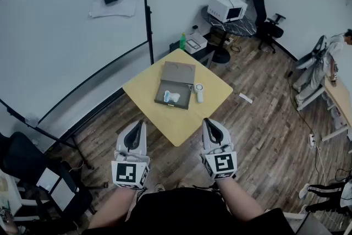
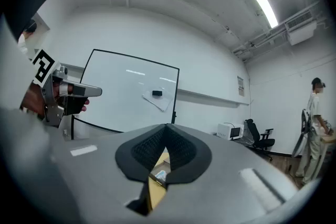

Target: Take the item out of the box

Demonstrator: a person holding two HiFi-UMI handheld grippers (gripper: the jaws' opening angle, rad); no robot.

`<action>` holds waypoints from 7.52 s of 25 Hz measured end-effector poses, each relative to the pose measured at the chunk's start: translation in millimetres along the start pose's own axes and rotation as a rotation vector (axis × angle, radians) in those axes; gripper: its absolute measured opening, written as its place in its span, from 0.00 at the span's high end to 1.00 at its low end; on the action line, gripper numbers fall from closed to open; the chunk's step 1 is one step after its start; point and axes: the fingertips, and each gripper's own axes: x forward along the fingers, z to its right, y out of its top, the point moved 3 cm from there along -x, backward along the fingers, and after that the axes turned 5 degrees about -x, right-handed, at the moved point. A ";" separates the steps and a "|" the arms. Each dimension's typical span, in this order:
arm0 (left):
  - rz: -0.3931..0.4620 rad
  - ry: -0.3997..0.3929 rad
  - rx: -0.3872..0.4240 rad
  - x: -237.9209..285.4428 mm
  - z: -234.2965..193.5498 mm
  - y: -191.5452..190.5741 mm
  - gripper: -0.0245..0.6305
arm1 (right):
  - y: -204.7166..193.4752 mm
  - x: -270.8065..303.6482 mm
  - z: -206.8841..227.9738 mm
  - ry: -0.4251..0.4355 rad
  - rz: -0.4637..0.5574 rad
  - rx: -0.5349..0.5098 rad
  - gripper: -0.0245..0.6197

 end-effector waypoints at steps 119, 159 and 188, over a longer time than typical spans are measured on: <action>-0.253 0.171 -0.187 333.1 -223.3 -186.6 0.96 | -371.3 405.3 -35.2 1.182 -1.378 -0.432 0.37; -0.241 0.114 -0.186 341.0 -202.8 -170.8 0.96 | -302.0 442.4 -11.9 1.063 -1.203 -0.620 0.77; -0.145 -0.119 -0.088 412.8 -125.7 -91.8 0.96 | -29.5 409.8 94.5 0.464 -0.357 -0.360 0.77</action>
